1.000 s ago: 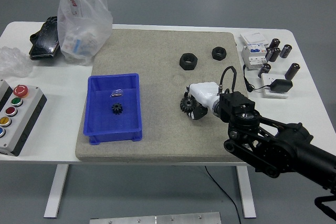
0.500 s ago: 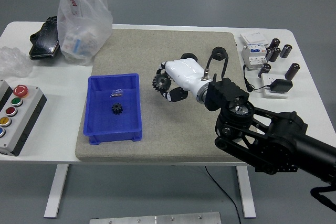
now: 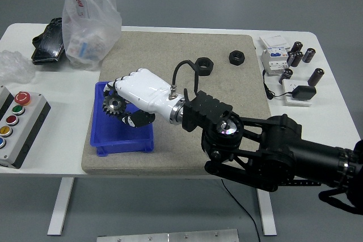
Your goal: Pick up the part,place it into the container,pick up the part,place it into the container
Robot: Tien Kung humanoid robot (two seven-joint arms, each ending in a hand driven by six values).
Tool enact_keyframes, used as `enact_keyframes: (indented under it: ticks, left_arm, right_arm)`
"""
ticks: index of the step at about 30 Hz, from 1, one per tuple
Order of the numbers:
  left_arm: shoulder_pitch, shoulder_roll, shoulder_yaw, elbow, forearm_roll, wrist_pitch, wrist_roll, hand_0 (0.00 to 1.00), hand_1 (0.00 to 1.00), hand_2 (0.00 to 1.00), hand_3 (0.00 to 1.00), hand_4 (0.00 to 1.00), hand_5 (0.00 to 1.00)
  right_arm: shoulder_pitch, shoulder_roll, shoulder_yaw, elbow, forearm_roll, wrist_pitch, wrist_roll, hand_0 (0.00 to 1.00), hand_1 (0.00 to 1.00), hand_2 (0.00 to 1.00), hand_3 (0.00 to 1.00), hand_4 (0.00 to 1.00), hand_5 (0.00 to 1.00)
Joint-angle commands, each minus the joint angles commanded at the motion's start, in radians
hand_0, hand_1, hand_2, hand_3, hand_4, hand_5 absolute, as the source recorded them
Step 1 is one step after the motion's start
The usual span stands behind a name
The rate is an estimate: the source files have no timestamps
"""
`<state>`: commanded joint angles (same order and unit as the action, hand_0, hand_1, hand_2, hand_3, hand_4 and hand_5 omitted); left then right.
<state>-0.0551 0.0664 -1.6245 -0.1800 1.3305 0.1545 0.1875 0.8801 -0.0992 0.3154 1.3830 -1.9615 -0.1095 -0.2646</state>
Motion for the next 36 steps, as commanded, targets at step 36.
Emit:
enact_keyframes:
  ticks: [36]
  left_arm:
    - [-0.003,0.001,-0.01,0.0,0.017,-0.002,0.002,0.744,0.696,0.696,0.752,0.778,0.546]
  right_arm:
    - [-0.01,0.017,-0.049,-0.028,-0.023,0.142,-0.077,0.74,0.757,0.72,0.698,0.427,0.105]
